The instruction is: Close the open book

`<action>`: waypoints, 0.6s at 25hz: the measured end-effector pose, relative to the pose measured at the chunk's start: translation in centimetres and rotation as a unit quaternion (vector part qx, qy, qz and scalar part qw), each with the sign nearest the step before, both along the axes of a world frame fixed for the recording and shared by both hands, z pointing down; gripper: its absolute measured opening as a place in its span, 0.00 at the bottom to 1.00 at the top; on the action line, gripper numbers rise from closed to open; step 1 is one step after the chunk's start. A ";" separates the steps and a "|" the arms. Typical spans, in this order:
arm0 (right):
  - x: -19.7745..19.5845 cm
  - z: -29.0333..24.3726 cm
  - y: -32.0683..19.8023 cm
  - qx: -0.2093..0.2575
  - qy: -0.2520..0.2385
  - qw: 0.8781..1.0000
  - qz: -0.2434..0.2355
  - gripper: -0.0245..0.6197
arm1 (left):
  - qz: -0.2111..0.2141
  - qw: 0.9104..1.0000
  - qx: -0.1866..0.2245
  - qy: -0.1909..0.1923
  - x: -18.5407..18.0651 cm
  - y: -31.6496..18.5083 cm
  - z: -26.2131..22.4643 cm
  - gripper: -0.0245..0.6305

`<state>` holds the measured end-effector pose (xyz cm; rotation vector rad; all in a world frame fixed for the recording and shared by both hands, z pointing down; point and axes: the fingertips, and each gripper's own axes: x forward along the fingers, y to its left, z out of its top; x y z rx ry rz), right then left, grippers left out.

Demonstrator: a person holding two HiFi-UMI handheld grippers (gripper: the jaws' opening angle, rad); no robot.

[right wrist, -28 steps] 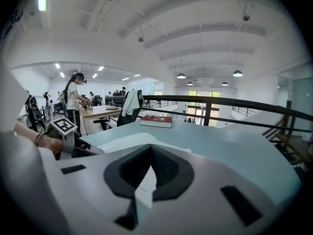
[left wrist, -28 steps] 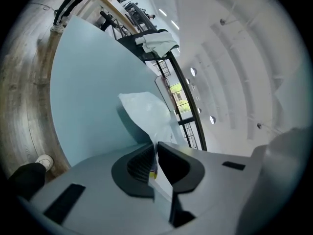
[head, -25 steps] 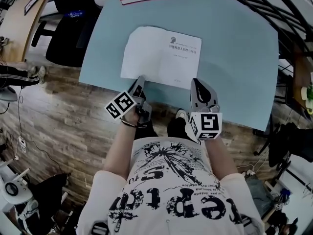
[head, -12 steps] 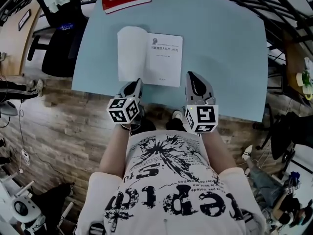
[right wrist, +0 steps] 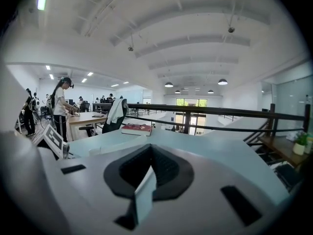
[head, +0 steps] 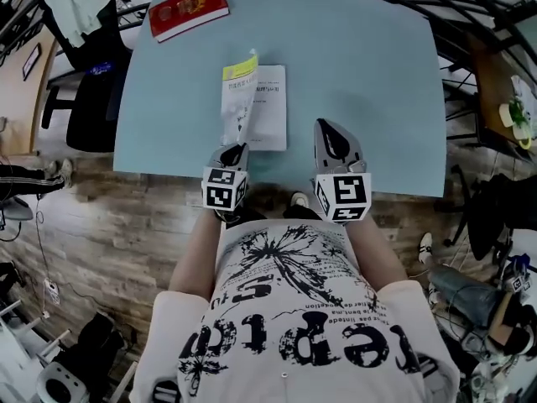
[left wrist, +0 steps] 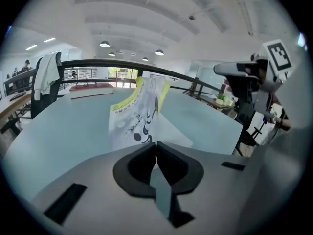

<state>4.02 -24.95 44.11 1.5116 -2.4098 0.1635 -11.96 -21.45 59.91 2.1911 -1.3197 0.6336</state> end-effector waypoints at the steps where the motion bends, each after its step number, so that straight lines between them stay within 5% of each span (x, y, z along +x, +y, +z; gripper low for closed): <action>1: 0.4 0.0 0.0 0.001 0.004 1.000 0.001 0.05 | 0.008 1.000 -0.007 -0.012 0.4 -0.1 0.5 0.07; 8: 2.4 0.5 0.2 -0.005 0.010 1.000 0.020 0.05 | 0.043 0.996 -0.058 -0.051 2.0 0.1 3.5 0.08; 15: 2.8 0.2 0.4 -0.009 -0.008 0.999 0.037 0.05 | 0.114 0.989 -0.075 -0.058 3.8 1.1 3.8 0.29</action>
